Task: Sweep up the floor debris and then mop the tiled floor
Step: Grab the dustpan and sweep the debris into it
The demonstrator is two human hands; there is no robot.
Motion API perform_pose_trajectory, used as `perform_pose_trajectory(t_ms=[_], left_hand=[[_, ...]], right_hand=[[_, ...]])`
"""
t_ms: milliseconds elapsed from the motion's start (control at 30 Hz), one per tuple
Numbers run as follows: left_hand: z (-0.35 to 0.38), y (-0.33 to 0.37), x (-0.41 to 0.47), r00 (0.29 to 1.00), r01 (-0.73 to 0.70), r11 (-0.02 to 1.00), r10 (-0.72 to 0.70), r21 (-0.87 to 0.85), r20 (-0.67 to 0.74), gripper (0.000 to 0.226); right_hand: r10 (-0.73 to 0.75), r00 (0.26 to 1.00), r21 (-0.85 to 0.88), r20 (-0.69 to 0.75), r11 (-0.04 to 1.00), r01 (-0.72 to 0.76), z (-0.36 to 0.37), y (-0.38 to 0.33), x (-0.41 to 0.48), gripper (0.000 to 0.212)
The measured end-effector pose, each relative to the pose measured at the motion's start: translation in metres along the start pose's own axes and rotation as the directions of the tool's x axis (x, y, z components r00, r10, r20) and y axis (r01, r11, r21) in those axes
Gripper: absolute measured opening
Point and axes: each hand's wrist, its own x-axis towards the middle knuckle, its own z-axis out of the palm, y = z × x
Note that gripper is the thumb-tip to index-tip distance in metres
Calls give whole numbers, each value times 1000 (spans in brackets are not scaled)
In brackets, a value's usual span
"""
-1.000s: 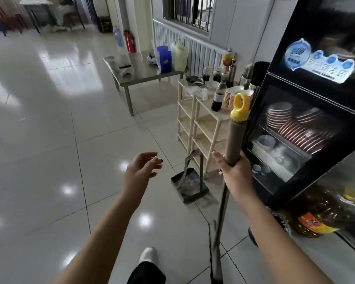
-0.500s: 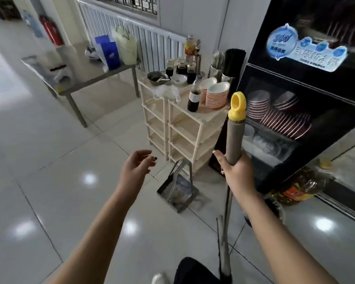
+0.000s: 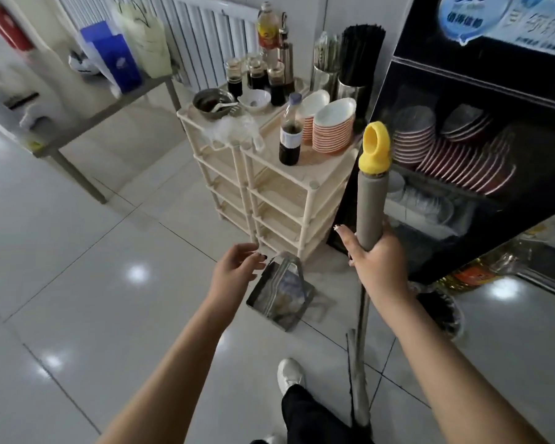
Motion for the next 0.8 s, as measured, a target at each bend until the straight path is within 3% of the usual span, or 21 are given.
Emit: perform_pose_trajectory(t_ms=[300,467,633,800], left_hand=[[29,-54,91,979,191,977,-196,93,49,13],[43,-103,139,953,279,936,-298,216,61,11],[56,-158,183,935,324,874,-355,362,21,26],[67,-208,221,904,382,803,-427,457,-7,44]], right_hand=[[-16,998,-85,-66,996,11,46,25,52,61],[-71,987,-141,-141,989,51,74,35,71,47],[-127,967,-247,-219,967,71,102,43,85,39],[-140,970,-240,-200,967,90,123,63,90,43]])
